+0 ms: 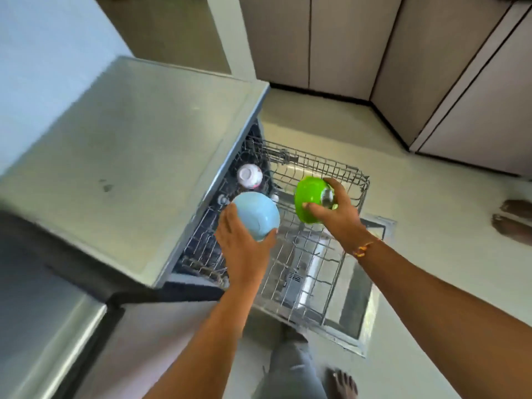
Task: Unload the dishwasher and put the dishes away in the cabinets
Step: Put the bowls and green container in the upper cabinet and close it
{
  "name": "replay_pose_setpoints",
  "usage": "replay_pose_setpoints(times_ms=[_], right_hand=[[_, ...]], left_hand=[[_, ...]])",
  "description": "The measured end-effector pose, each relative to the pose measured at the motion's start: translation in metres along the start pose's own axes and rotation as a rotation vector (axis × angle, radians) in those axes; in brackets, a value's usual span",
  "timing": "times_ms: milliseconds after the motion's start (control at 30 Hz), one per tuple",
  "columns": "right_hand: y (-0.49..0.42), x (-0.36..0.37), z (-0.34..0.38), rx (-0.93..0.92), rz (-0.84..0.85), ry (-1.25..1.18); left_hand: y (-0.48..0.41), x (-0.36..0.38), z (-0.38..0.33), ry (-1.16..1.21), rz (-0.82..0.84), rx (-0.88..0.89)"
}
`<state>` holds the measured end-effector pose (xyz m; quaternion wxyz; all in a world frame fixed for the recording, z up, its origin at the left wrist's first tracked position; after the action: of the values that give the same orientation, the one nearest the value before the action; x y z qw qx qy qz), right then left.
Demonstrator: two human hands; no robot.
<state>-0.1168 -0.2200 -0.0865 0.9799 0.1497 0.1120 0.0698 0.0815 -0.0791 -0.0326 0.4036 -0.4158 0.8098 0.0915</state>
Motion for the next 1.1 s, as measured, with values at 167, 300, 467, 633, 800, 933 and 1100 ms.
replay_pose_setpoints(times_ms=[167, 300, 467, 633, 800, 933, 1100], right_hand=[[0.113, 0.005, 0.058, 0.179, 0.296, -0.482], [0.187, 0.049, 0.090, 0.318, 0.583, -0.631], [0.311, 0.128, 0.152, 0.398, 0.998, -0.679], [0.446, 0.205, 0.205, 0.259, 1.355, -0.521], [0.574, 0.277, 0.256, -0.022, 1.471, -0.351], [0.674, 0.330, 0.322, -0.411, 1.464, -0.323], [0.778, 0.383, 0.399, -0.845, 1.338, -0.301]], left_hand=[[0.066, -0.128, -0.022, 0.096, -0.218, -0.061], [0.100, -0.226, -0.018, 0.095, -0.366, -0.088], [0.147, -0.364, 0.014, 0.080, -0.582, -0.177], [0.210, -0.513, 0.055, 0.019, -0.884, -0.248], [0.271, -0.647, 0.095, -0.102, -1.113, -0.317], [0.300, -0.756, 0.109, -0.265, -1.250, -0.255], [0.296, -0.883, 0.131, -0.371, -1.322, -0.215]])
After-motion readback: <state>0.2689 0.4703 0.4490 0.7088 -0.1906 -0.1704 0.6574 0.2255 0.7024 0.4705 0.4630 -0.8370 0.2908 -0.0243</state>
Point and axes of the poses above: each hand's wrist, its own y-axis away from the middle knuckle, its own x-axis out of the palm, z = x × y, the point moved 9 cm from there along -y, towards the middle knuckle, and after that the axes turned 9 degrees about -z, right-handed, at the moved point
